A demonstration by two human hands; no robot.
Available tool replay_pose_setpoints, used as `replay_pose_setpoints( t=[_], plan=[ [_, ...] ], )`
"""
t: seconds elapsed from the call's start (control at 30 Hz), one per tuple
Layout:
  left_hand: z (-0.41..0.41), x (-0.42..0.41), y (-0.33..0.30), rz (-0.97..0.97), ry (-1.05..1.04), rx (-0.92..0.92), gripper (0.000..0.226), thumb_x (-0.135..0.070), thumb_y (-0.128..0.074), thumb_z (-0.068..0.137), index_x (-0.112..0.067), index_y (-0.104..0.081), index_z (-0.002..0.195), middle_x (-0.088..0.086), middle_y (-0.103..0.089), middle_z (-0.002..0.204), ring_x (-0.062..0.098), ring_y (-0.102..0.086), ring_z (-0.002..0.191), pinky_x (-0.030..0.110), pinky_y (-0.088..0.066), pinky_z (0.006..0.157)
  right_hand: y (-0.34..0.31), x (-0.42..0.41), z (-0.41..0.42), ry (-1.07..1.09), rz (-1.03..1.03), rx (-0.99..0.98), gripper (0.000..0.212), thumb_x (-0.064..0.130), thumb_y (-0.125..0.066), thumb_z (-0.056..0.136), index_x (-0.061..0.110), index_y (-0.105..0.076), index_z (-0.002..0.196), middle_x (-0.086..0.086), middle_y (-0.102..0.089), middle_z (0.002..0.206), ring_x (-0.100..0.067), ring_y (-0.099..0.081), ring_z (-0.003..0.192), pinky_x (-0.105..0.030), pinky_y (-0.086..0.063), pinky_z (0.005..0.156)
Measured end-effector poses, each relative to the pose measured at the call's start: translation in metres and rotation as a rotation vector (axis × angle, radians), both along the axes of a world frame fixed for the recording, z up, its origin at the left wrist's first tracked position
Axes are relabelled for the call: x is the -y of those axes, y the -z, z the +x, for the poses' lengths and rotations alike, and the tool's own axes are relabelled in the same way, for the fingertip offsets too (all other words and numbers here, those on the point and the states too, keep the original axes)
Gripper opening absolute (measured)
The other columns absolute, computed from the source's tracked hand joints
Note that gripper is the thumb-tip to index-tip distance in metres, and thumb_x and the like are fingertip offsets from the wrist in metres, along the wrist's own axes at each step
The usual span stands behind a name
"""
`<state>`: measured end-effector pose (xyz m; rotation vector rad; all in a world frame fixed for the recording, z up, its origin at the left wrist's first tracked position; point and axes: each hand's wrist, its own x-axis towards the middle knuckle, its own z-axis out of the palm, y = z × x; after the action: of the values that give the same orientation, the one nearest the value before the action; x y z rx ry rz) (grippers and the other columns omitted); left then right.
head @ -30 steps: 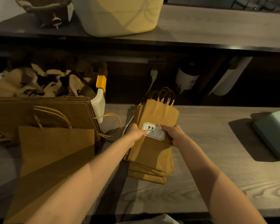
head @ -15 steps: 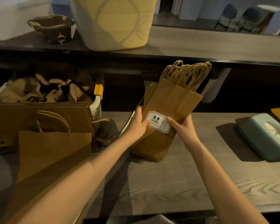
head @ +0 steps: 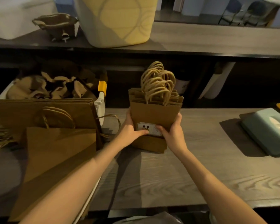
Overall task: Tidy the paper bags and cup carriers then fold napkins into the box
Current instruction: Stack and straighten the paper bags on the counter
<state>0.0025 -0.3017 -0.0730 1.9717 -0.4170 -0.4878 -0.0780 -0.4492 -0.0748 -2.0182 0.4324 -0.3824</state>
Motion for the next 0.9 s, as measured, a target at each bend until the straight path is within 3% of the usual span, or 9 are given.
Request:
replay_pose_setpoints(
  t=[0.13,0.23,0.43,0.7,0.9],
  plan=[
    [-0.008,0.001,0.010,0.069,0.036,-0.008,0.112,-0.019,-0.077,0.074,-0.022,0.009,0.145,0.006,-0.036,0.145,0.021,-0.039,0.131,0.033,-0.035,0.106,0.016,0.003,-0.011,-0.025,0.018,-0.087,0.079,0.025,-0.063,0.088,0.019,-0.008,0.144,-0.001,-0.045,0.136,-0.015,-0.047,0.122,-0.026,-0.040,0.097],
    [-0.010,0.000,0.020,0.114,0.059,-0.039,0.103,-0.014,-0.071,0.080,-0.020,0.009,0.145,0.007,-0.036,0.145,0.023,-0.039,0.131,0.035,-0.035,0.107,0.025,0.003,-0.018,-0.103,0.012,-0.152,0.089,0.023,-0.068,0.085,0.022,-0.002,0.145,-0.001,-0.042,0.140,-0.016,-0.045,0.126,-0.032,-0.042,0.102],
    [-0.015,0.012,0.030,0.099,-0.109,-0.010,0.092,-0.005,-0.068,0.080,-0.020,-0.005,0.146,0.007,-0.044,0.140,0.025,-0.043,0.129,0.036,-0.037,0.104,0.026,0.004,-0.014,-0.051,-0.065,-0.167,0.097,0.012,-0.069,0.082,0.024,0.001,0.147,0.000,-0.042,0.142,-0.021,-0.045,0.128,-0.035,-0.039,0.102],
    [-0.001,0.021,-0.010,0.056,0.054,-0.011,0.094,-0.005,-0.067,0.081,-0.025,-0.001,0.146,0.007,-0.035,0.145,0.026,-0.036,0.133,0.047,-0.032,0.110,0.000,0.020,-0.017,0.067,-0.040,-0.018,0.096,0.012,-0.074,0.078,0.024,-0.009,0.148,0.000,-0.052,0.132,-0.022,-0.052,0.121,-0.045,-0.046,0.099],
    [0.021,0.035,-0.074,0.093,0.185,0.207,0.097,-0.015,-0.068,0.082,-0.035,0.005,0.145,0.003,-0.043,0.139,0.023,-0.046,0.125,0.047,-0.039,0.104,-0.053,0.044,-0.005,0.045,0.070,0.173,0.091,0.009,-0.073,0.079,0.025,-0.016,0.147,0.019,-0.054,0.122,-0.010,-0.053,0.120,-0.042,-0.047,0.099]
  ],
)
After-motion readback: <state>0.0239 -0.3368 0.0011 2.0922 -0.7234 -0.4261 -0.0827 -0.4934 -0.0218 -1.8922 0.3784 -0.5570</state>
